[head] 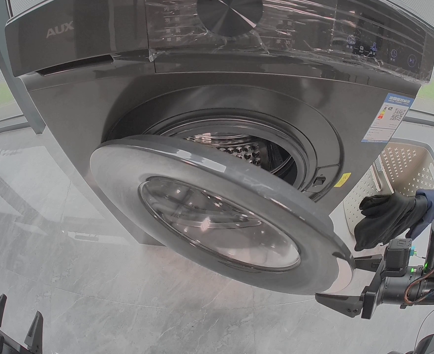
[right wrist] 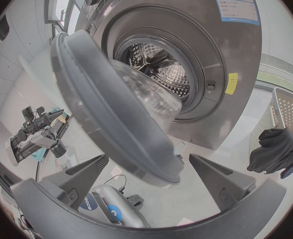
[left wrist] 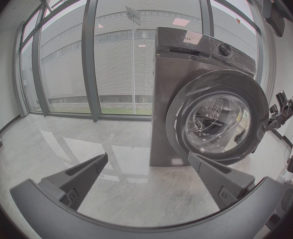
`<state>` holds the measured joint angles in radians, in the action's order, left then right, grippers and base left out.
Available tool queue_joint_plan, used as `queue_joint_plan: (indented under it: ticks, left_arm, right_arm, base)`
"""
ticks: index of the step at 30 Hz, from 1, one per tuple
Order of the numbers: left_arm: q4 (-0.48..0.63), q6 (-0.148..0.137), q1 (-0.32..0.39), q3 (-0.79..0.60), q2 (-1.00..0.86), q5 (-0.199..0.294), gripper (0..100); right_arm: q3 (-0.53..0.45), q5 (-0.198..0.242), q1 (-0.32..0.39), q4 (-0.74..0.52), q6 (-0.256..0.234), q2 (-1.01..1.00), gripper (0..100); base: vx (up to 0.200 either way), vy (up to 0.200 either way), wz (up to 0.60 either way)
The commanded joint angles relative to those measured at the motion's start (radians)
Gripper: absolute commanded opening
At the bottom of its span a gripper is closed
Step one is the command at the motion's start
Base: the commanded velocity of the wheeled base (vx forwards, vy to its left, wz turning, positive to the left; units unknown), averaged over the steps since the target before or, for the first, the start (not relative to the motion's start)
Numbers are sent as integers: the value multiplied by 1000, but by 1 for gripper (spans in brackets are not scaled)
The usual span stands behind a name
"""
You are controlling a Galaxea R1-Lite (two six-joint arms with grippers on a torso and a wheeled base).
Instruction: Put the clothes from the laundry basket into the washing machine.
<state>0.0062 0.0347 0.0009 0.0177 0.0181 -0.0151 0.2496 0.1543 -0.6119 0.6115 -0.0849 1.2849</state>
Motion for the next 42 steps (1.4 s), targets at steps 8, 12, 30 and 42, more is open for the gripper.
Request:
queue_joint_plan:
  ticks: [8,12,30,42]
  left_arm:
    - [0,2,1,-15,-7,0,100]
    - [0,1,1,-15,-7,0,100]
    - [-2,1,1,-15,-7,0,100]
    - [-5,-16,2,-16,-10,1,100]
  right_arm:
    - [51,-4,14,2,1,34,100]
    - [31,-1,-35,2,-3,36,100]
    - [-184,-19,100,-12,-4,-73,100]
    - [28,-13,296,-7,16,106,100]
  base:
    - [-150,0,0]
    - [0,0,0]
    - [0,0,0]
    - [0,0,0]
